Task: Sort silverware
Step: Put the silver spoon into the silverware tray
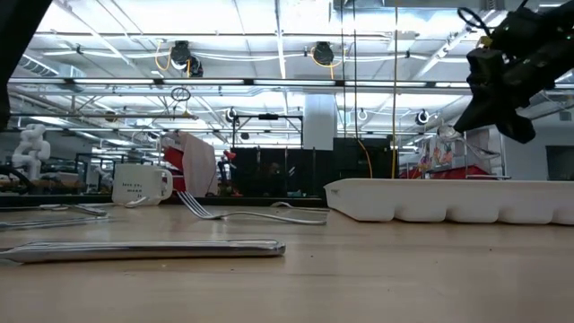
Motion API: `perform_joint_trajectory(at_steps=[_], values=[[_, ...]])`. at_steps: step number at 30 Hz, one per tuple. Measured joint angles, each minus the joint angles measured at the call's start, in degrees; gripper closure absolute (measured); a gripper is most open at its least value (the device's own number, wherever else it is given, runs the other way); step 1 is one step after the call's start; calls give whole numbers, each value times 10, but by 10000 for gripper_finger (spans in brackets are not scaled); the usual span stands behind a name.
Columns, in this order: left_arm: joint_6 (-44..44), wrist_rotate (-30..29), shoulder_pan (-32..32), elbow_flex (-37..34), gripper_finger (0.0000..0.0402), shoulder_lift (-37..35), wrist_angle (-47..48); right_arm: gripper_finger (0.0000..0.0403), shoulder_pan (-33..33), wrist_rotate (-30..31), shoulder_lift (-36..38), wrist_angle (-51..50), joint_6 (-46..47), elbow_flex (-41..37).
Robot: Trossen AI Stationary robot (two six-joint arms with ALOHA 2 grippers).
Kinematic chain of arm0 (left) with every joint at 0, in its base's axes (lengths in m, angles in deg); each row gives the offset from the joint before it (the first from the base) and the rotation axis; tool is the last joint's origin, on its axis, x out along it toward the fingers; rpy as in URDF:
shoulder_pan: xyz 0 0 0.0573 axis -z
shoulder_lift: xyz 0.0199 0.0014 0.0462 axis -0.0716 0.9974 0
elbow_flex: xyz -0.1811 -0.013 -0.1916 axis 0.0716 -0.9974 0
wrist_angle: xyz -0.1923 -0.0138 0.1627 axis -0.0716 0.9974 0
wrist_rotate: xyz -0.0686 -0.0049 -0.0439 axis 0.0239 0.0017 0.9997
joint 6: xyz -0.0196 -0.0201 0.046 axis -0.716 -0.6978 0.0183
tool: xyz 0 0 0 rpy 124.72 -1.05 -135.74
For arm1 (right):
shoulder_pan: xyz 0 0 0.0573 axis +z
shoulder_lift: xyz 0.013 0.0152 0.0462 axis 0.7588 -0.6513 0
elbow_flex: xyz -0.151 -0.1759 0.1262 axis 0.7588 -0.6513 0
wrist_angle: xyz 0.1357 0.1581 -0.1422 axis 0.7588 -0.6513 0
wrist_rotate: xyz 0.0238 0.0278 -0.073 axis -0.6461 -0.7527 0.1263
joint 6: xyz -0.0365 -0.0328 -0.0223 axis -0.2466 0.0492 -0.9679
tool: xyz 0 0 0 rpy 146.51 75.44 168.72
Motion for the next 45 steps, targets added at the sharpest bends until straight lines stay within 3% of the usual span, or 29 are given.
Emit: perform_joint_trajectory(at_steps=[6, 17, 45], values=[[-11, 0, -20, -11, 391, -35, -19, 403, -44, -64, -27, 30, -1, -25], [-6, 0, -24, -12, 391, -37, 17, 403, -97, -42, -81, 13, 8, -24], [25, -3, -45, -12, 391, -37, 48, 403, -97, 10, -271, 35, 3, -21]])
